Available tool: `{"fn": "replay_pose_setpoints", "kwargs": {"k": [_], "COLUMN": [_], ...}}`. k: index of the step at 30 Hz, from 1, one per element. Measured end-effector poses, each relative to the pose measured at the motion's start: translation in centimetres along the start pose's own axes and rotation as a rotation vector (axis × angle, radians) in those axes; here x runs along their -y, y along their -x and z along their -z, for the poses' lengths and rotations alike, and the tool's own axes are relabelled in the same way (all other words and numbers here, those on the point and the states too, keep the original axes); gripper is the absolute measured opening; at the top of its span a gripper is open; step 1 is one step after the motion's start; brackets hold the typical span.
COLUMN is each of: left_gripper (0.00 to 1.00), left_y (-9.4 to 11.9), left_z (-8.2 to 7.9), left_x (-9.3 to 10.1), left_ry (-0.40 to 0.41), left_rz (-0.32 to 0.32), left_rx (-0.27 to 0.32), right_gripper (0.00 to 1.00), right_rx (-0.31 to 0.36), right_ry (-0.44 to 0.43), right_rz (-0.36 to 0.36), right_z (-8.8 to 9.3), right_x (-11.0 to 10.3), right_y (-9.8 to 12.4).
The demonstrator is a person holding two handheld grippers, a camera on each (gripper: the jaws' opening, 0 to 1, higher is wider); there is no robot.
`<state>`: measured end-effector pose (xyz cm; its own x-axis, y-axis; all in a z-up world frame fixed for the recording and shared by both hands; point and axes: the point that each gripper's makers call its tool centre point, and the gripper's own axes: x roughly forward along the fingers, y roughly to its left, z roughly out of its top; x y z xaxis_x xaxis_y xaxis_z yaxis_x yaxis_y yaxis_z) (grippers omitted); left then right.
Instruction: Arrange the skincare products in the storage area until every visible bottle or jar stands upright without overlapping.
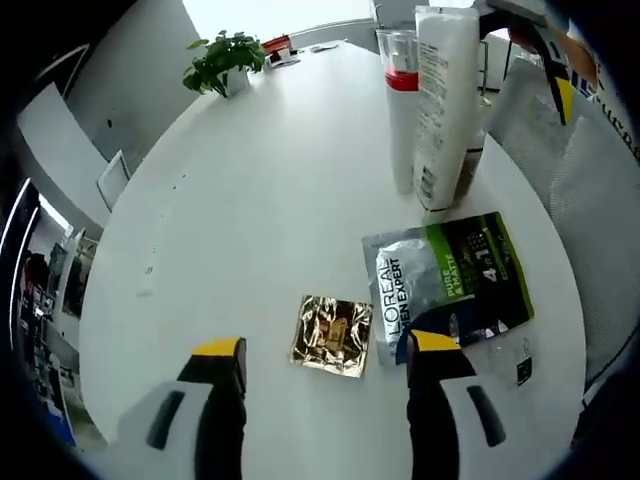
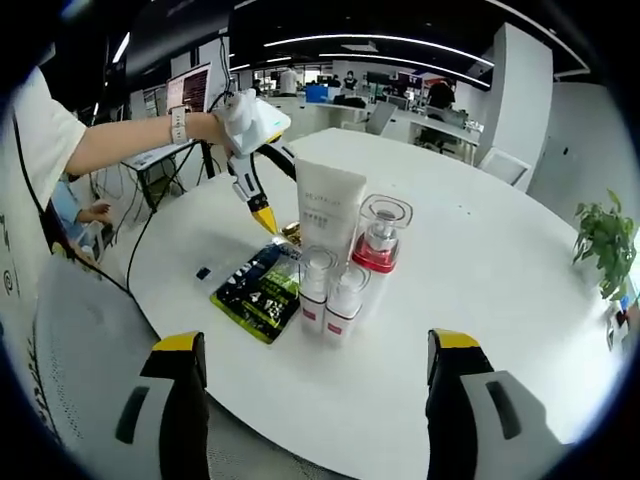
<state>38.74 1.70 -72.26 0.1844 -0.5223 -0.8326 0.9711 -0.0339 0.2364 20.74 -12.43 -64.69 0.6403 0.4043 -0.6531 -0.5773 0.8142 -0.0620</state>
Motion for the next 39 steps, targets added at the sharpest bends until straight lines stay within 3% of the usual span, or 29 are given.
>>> {"fn": "replay_pose_setpoints", "kwargs": {"k": [7, 18, 39], "left_gripper": [0.57, 0.57, 0.51], "left_y": [-0.7, -2.7, -4.1], "left_z": [0.1, 1.7, 1.7], "left_x": [-0.3, -1.2, -0.2], "left_ry": [-0.034, -0.085, -0.112], "left_rz": [0.027, 0.065, 0.221], "left_rx": [-0.033, -0.083, -0.123], "right_gripper": [0.91, 0.91, 0.90], "right_rx": [-0.004, -0.017, -0.027], "right_ry": [-0.023, -0.050, -0.080], "right_rz": [0.023, 0.046, 0.064], "right_z": [0.2, 0.9, 1.6], "right_x": [0.5, 0.9, 1.2], "right_y": [0.1, 0.5, 0.5]}}
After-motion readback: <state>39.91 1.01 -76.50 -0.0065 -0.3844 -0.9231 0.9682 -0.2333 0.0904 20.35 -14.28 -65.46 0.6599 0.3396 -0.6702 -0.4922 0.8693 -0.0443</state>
